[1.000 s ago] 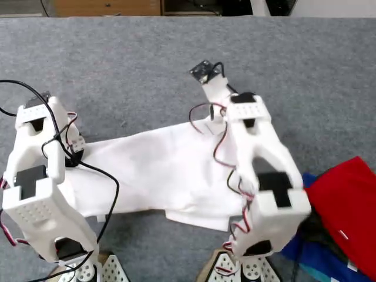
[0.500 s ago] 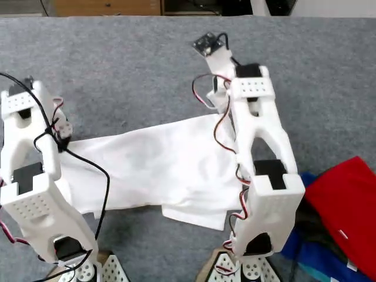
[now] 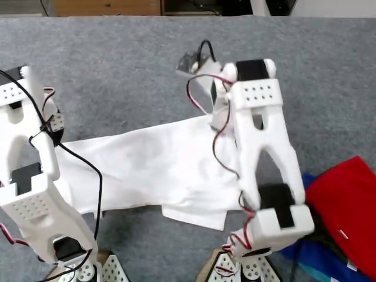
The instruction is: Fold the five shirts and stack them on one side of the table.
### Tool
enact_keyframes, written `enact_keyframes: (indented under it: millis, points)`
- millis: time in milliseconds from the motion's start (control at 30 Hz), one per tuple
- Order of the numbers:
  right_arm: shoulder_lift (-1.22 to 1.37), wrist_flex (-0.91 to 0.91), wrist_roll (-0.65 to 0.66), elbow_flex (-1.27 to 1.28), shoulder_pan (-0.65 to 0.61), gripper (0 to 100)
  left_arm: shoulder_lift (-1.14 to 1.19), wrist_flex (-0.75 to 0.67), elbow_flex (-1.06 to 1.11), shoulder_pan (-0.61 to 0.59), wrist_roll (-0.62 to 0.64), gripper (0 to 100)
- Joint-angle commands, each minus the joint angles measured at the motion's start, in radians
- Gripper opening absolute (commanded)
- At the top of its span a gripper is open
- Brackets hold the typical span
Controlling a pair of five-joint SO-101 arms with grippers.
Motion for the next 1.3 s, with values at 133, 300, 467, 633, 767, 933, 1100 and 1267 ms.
enact_keyframes:
  millis: [133, 300, 467, 633, 767, 933, 1100, 1267]
  points:
    - [-0.257, -0.133, 0.048, 0.337, -0.070, 22.0, -0.013, 0.015, 0.021, -0.057, -0.077, 2]
    - [-0.197, -0.227, -0.018, 0.317, -0.056, 22.1, -0.013, -0.012, 0.132, -0.061, -0.078, 2]
    - [0.019, -0.305, -0.049, 0.249, -0.061, 22.0, -0.041, -0.044, 0.258, 0.017, -0.074, 2]
    - [0.242, -0.350, -0.126, 0.093, -0.047, 20.4, -0.119, -0.195, 0.368, 0.044, -0.018, 2]
    - [0.375, -0.350, -0.180, -0.044, -0.039, 7.8, -0.116, -0.265, 0.397, 0.049, 0.028, 2]
    - [0.541, -0.351, -0.190, -0.217, -0.007, 2.0, -0.074, -0.334, 0.371, 0.054, 0.077, 2]
    - [0.677, -0.351, -0.184, -0.414, 0.033, 2.0, -0.036, -0.358, 0.298, 0.052, 0.077, 2]
    - [0.819, -0.350, -0.183, -0.607, 0.047, 1.9, 0.025, -0.351, 0.201, 0.044, 0.074, 2]
